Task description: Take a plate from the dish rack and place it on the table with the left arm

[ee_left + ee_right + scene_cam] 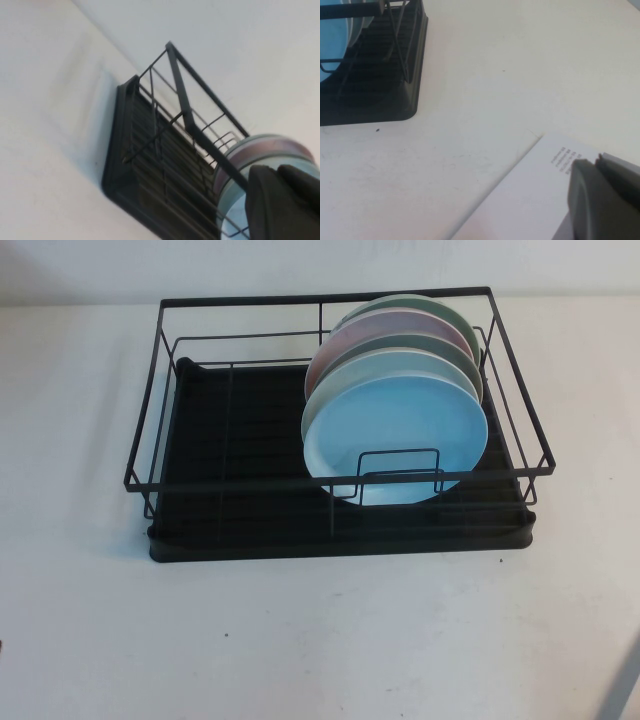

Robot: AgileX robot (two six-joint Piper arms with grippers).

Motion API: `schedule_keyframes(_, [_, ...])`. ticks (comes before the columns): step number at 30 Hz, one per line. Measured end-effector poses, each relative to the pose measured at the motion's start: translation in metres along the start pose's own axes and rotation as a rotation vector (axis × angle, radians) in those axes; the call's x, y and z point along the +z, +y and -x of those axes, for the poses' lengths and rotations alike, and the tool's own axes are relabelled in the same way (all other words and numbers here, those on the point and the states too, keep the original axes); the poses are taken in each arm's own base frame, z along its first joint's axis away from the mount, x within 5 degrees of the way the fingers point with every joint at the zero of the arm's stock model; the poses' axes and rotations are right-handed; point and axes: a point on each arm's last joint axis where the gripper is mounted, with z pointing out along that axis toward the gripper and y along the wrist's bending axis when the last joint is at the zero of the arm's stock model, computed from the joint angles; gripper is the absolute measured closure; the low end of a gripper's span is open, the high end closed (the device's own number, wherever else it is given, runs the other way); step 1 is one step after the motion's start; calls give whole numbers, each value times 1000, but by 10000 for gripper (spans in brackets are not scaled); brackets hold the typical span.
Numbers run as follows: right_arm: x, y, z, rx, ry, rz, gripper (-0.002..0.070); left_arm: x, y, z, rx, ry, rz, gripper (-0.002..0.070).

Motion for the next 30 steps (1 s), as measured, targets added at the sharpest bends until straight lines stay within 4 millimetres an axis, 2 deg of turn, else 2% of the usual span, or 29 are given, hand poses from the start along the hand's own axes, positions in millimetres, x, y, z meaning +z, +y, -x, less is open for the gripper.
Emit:
schedule_keyframes(10, [0, 0, 0, 0, 0, 0, 696, 0, -1, 3, -33, -36, -10, 678])
schedule_keyframes(13, [0, 0, 0, 0, 0, 0, 696, -1, -2, -4, 18, 66, 1, 678])
schedule_keyframes(15, [0, 0, 0, 0, 0, 0, 696, -2, -9, -5, 70, 169, -1, 678])
schedule_keyframes(18, [0, 0, 0, 0, 0, 0, 696, -3, -28, 6, 193, 291, -17, 678])
schedule_keyframes(24, [0, 0, 0, 0, 0, 0, 696, 5, -81, 50, 625, 444, -131, 678])
schedule_keyframes(27, [0, 0, 0, 0, 0, 0, 696, 19, -106, 76, 860, 495, -189, 678])
schedule_keyframes(30, [0, 0, 0, 0, 0, 0, 696, 37, -123, 95, 1075, 519, -246, 678])
